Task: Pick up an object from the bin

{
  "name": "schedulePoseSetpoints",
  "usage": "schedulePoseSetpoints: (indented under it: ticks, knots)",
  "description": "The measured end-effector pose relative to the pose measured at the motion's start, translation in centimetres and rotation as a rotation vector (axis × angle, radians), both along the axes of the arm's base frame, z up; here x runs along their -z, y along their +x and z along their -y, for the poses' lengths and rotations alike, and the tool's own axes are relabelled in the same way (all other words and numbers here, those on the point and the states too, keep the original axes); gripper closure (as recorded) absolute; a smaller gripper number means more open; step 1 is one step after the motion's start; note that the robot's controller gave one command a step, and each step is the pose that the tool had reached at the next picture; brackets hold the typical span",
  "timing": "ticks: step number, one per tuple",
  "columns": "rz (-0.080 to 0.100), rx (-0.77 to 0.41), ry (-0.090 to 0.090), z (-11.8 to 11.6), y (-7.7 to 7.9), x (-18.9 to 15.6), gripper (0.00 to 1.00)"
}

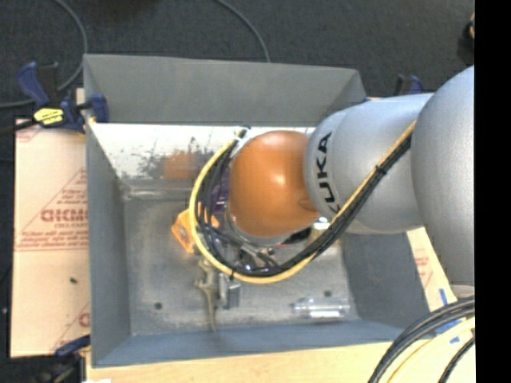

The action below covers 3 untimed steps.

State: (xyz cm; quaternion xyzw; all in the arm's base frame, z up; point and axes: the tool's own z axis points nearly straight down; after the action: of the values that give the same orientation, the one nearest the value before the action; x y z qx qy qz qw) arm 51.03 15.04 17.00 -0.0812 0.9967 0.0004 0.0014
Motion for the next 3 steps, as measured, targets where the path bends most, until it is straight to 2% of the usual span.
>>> schedulePoseSetpoints:
  ticks: [1, 2, 3]
  knots:
    - [0.002, -0.402, 0.0, 2.6, 0.4, 1.5, 0.0]
    - [0.004, -0.433, 0.001, 2.1, 1.5, 3.8, 0.0]
    - [0.001, -0.853, -0.001, 2.6, 0.9, 10.2, 0.0]
